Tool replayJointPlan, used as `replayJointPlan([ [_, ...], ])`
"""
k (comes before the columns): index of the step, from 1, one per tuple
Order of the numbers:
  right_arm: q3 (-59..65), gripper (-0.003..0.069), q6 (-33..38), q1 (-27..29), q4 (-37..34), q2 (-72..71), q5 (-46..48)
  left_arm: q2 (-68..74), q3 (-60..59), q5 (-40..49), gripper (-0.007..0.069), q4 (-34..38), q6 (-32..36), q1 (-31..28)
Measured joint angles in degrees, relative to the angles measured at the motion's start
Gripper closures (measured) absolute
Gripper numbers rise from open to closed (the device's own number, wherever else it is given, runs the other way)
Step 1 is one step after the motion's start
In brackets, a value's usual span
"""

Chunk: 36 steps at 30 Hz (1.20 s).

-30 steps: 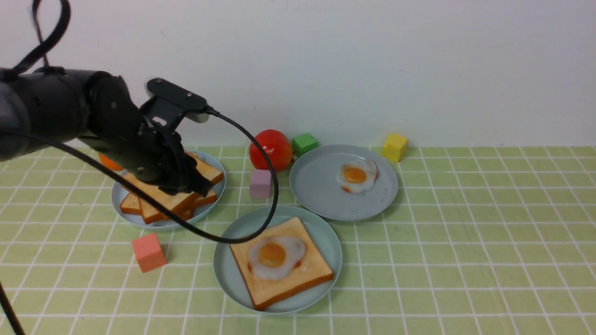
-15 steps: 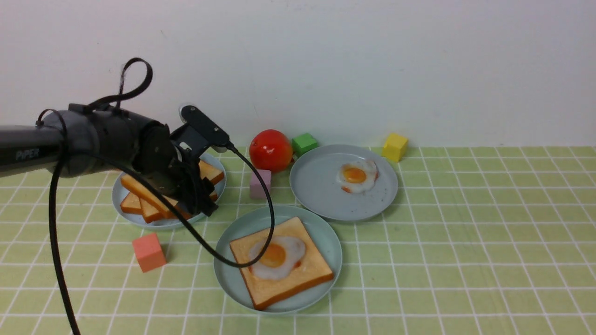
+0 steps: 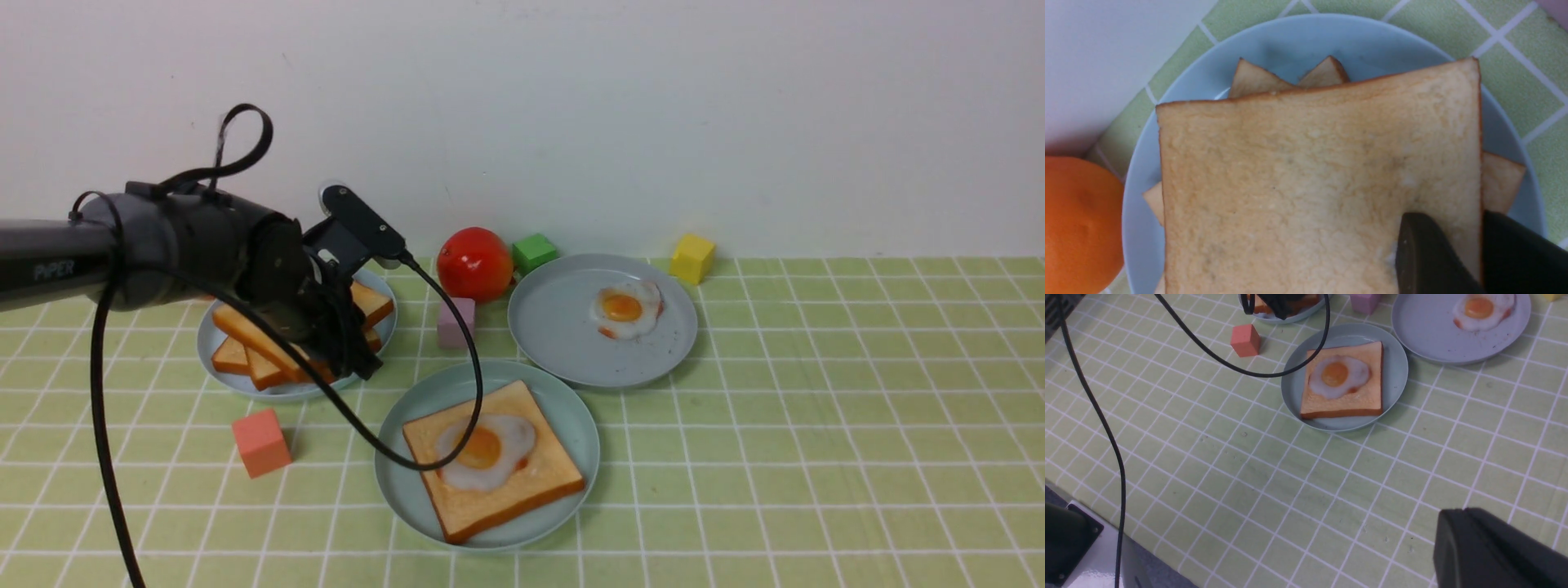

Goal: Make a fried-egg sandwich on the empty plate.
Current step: Use the left arm to grab a slice of bread

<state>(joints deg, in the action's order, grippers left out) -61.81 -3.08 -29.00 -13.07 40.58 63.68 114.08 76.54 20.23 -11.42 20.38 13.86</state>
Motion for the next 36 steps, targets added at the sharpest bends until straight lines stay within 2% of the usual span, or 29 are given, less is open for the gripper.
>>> replayJointPlan([
  [9,0.00,0.0629,0.00,0.00,0.00,0.00,0.00,-3.03,-0.17,1.60,0.0509,-0.23,0.05,0.00],
  [26,0.00,0.0627,0.35,0.00,0.00,0.00,0.06,-3.51,-0.17,3.18,0.0513,2.53,0.05,0.00],
  [36,0.00,0.0625,0.35,0.00,0.00,0.00,1.75,-2.57,-0.36,3.20,0.0443,2.72,0.05,0.00],
])
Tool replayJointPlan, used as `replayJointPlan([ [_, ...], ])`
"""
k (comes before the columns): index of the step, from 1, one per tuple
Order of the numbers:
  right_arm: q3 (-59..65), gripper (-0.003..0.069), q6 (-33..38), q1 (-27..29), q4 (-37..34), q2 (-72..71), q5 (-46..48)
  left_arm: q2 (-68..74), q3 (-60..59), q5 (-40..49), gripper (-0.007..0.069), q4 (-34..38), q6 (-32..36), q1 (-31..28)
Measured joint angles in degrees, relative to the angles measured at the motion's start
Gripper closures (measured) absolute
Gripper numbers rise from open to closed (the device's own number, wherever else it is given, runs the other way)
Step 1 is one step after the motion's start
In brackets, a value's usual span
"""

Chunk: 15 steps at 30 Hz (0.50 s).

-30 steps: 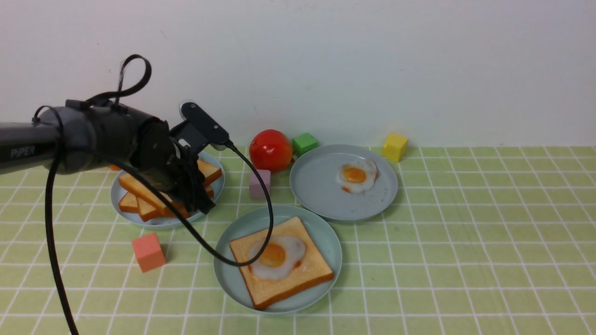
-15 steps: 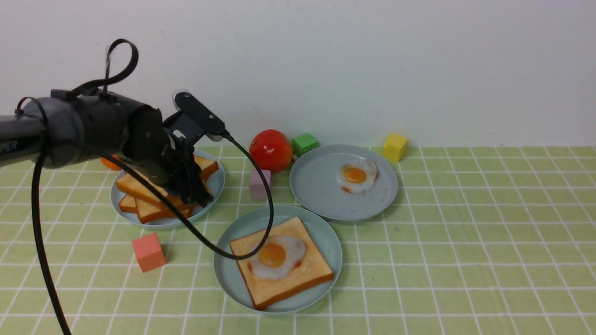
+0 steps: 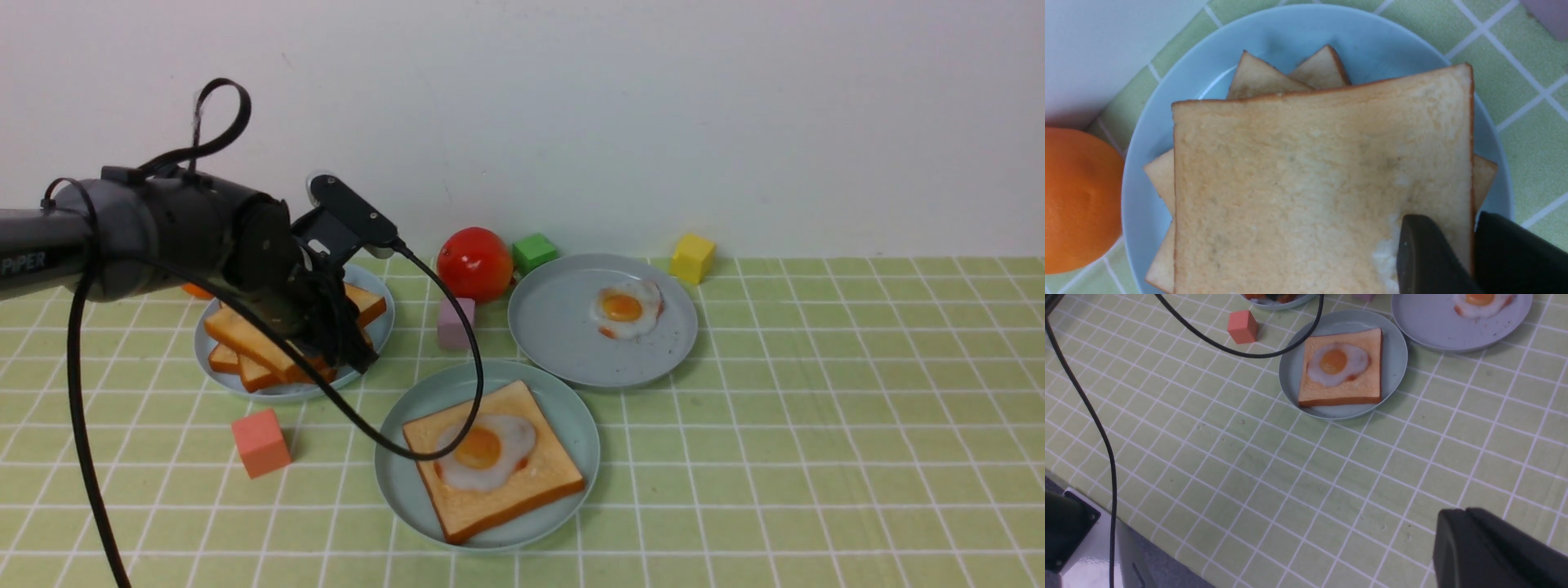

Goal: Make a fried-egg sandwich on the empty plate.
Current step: Use the left arm to grab a slice of bread

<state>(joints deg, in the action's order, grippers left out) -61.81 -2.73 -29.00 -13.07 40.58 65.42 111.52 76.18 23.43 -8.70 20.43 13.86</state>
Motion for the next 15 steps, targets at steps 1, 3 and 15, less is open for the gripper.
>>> replayJointPlan([
  [1,0.00,0.0624,0.00,0.00,0.00,0.00,0.00,0.00,0.01,0.00,0.0443,0.00,0.00,0.00],
  [3,0.00,0.0623,0.00,0.00,0.00,0.00,0.13,0.00,0.01,0.06,0.0464,0.00,0.00,0.00],
  [15,0.00,0.0615,0.00,0.00,0.11,0.00,0.68,-2.73,-0.04,1.75,0.0580,-0.29,0.00,0.00],
])
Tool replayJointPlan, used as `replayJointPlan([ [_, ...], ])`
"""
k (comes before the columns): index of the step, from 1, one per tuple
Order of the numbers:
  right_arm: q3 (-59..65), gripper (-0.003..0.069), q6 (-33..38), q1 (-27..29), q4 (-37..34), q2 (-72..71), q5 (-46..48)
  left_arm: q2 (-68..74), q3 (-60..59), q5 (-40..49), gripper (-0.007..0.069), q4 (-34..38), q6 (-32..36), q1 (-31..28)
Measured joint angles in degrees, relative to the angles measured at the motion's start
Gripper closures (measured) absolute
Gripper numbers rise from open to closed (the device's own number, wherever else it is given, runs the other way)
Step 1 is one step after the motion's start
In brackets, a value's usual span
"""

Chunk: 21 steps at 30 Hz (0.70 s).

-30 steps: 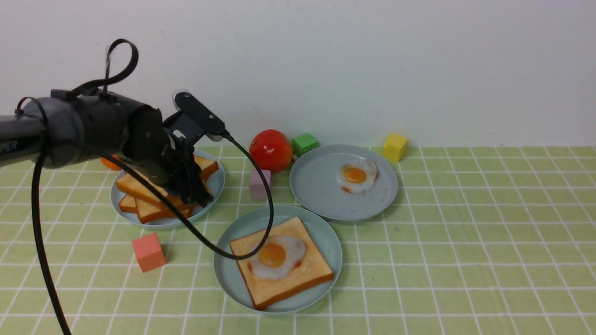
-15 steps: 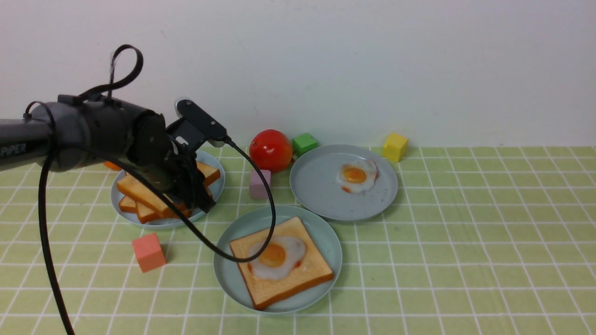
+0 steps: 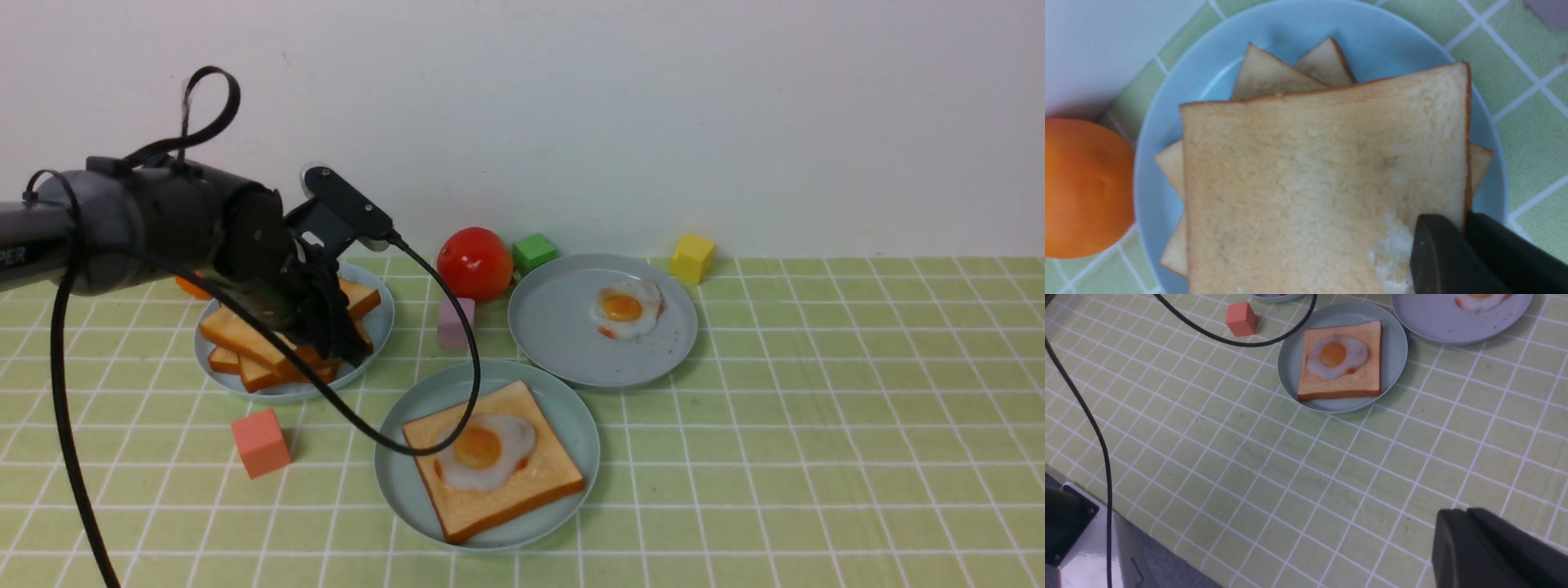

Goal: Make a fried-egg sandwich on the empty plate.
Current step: Use the left arm to grab a slice of bread, then use the left arm to place a slice of bread on the fried egg in the middle

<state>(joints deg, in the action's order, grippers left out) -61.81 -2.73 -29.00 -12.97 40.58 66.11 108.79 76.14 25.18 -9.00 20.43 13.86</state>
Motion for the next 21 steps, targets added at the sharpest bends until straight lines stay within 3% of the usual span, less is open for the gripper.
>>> replayJointPlan([
  [8,0.00,0.0610,0.00,0.00,1.49,-0.32,0.24,-9.10,-0.87,3.27,0.0580,0.27,-0.05,2.30],
  [17,0.00,0.0610,0.00,0.00,2.93,-8.67,1.99,-16.41,-8.83,8.17,0.0580,1.65,-1.14,22.27],
  [21,-0.05,0.0610,-0.29,0.00,2.88,-11.95,4.55,-16.14,-10.57,8.04,0.0580,1.65,-1.27,27.60],
])
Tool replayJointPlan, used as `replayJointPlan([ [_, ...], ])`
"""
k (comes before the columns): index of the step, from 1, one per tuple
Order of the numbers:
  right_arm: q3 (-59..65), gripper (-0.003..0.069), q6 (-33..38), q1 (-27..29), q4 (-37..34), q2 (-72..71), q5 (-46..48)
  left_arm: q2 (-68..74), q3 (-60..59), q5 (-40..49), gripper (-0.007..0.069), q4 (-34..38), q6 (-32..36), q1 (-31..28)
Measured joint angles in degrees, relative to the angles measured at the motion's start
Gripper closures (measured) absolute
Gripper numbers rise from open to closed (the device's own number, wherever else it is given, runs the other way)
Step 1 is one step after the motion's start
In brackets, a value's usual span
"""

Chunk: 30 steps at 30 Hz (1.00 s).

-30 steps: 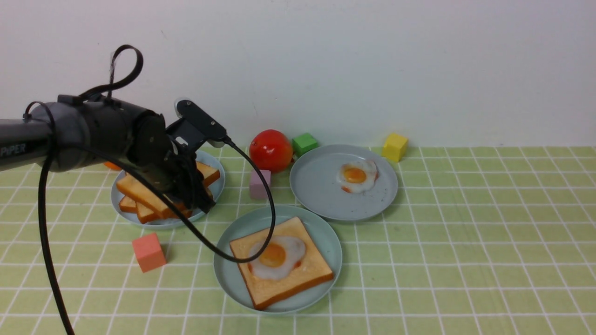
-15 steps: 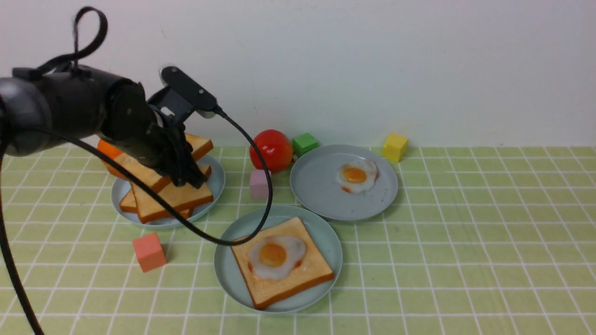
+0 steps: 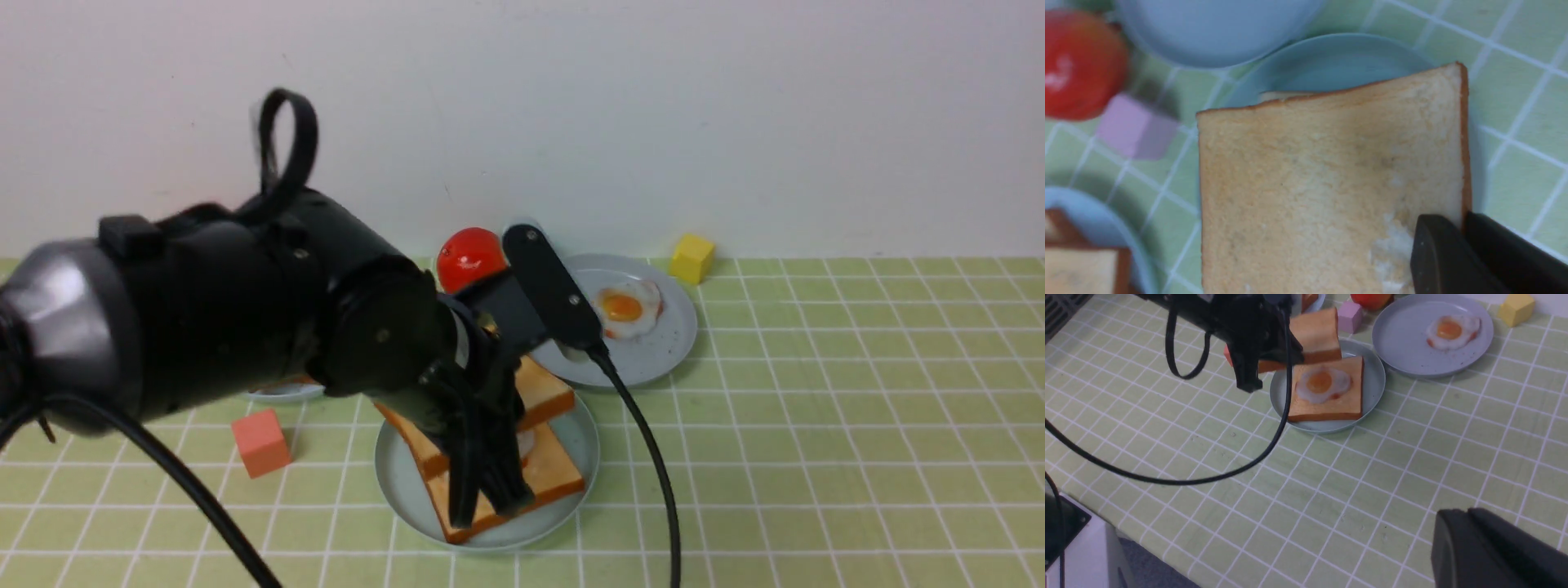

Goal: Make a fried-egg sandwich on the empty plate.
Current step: Use the left arm to place a slice of bread on the fried egg in the middle

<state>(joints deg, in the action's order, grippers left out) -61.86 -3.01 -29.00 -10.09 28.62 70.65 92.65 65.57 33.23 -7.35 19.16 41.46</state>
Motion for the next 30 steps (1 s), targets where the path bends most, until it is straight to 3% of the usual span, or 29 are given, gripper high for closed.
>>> replayJointPlan([
  [4,0.00,0.0610,-1.34,0.00,0.00,-1.70,1.75,1.82,-0.34,-0.20,0.0580,-0.06,-0.06,2.56],
  [21,0.00,0.0607,-1.58,-0.01,-0.13,-2.02,2.10,9.00,-0.43,-1.14,0.0580,-0.93,-0.06,2.67],
  [30,0.00,0.0606,-1.52,-0.01,-2.78,-2.02,2.10,9.37,-0.43,-2.89,0.0436,-1.51,-0.06,2.67],
])
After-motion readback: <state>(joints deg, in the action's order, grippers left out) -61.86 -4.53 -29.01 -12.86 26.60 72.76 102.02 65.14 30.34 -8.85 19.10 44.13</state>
